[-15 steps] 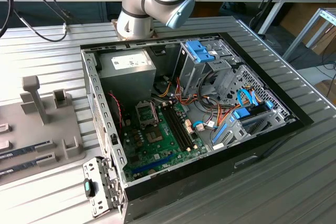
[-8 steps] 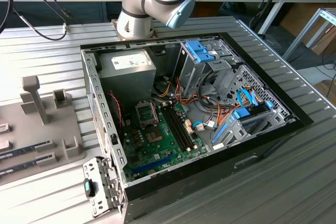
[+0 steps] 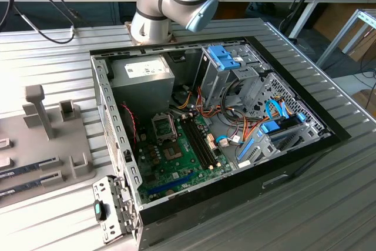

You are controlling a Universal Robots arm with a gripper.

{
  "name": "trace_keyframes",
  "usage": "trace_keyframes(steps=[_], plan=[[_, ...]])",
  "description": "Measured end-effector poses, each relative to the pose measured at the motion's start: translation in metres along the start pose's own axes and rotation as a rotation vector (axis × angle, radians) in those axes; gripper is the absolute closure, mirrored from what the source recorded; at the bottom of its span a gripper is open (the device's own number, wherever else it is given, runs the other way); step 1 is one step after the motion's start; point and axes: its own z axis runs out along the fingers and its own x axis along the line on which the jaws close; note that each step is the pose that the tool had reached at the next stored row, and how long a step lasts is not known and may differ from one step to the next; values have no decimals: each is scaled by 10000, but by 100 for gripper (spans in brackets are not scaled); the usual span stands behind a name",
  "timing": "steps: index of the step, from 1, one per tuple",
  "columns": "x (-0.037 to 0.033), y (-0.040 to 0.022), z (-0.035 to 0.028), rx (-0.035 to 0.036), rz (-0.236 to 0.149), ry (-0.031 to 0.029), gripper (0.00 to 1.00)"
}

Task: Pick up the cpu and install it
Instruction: 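Pick up the cpu and move it towards the insertion slot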

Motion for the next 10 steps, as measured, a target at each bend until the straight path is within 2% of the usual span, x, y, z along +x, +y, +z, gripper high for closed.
trace_keyframes(steps=[10], plan=[[-15, -1, -77, -101, 3, 22, 53]])
